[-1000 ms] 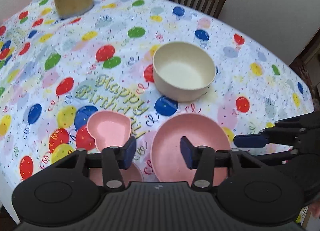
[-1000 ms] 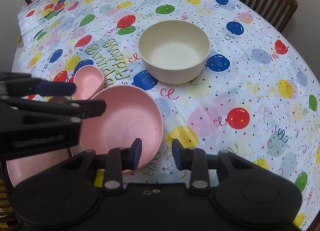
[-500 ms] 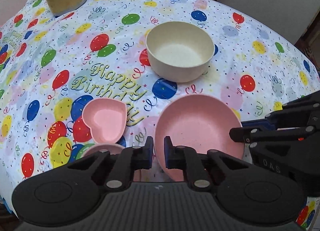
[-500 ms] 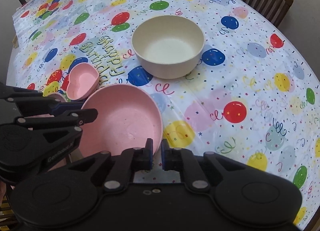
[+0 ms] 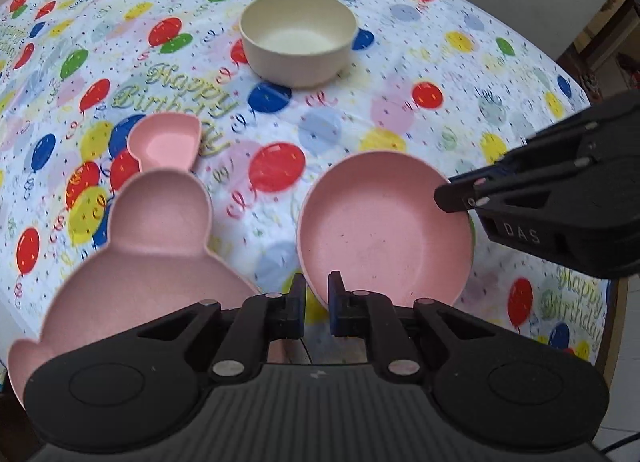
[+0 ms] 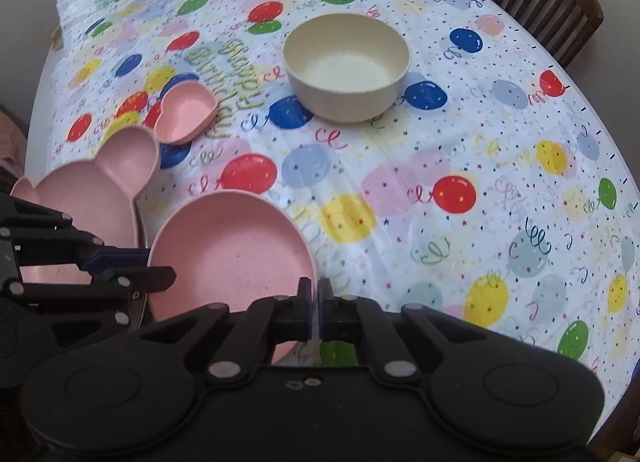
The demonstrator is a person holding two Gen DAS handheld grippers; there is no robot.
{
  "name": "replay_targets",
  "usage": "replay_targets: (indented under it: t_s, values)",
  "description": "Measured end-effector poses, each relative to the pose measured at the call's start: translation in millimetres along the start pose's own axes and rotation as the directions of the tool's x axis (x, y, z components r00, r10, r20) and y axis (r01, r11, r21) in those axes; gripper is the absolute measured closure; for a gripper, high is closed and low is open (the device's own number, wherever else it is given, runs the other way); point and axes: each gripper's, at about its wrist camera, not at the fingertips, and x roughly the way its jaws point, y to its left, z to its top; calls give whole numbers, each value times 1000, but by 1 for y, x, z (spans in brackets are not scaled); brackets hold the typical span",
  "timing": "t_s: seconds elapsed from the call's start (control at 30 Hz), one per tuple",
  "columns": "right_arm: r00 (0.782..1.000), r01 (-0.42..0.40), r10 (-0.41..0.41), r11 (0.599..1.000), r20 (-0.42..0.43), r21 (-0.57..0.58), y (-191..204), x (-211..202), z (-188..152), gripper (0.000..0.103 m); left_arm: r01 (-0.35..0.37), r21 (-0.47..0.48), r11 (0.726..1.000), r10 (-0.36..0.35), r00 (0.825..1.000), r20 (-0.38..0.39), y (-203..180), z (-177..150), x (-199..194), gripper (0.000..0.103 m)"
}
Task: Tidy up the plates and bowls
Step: 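Carry the pink bowl with both grippers onto the bear-shaped plate and lower it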
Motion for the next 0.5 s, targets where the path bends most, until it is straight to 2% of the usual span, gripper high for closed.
replay_targets:
  t_s: [0.5]
  values:
    - [996, -30, 23, 997, -85, -74, 19, 7, -37, 102, 22, -26, 999, -23, 998, -63, -13, -47, -3, 92]
